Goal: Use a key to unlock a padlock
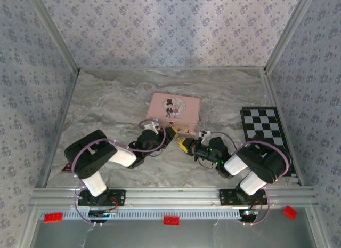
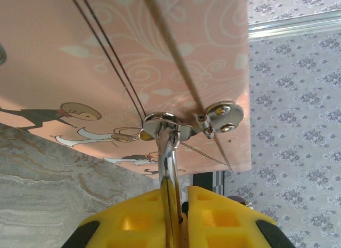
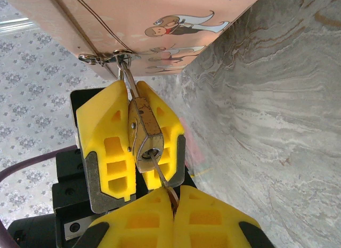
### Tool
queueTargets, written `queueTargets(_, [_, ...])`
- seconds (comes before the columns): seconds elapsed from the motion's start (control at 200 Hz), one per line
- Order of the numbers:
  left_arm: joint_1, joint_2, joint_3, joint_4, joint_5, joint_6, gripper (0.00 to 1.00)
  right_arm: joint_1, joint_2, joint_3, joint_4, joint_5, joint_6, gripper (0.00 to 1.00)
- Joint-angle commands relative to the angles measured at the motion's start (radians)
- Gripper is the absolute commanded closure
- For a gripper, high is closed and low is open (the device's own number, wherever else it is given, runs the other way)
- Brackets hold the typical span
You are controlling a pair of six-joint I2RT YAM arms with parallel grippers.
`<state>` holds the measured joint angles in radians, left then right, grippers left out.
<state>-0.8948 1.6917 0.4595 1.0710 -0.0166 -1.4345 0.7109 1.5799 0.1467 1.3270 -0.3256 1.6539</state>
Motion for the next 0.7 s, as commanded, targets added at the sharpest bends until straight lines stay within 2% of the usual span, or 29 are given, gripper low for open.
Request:
queueTargets(0.0, [-0.066, -0.025, 0.045, 0.084, 0.146, -0.001, 1.00, -0.018, -0.019, 0.031, 0.066, 0.064, -0.040, 1.00])
queueTargets(0.44, [-0.067, -0.052, 0.053, 0.070, 0.144, -0.009, 1.00, -0.009, 0.004, 0.049, 0.067, 0.049, -0.069, 1.00])
queueTargets(0.695, [-0.067, -0.055, 0.058, 0.071, 0.160, -0.005, 1.00, -0.061, -0.008, 0.050, 0.066, -0.022, -0.042, 1.00])
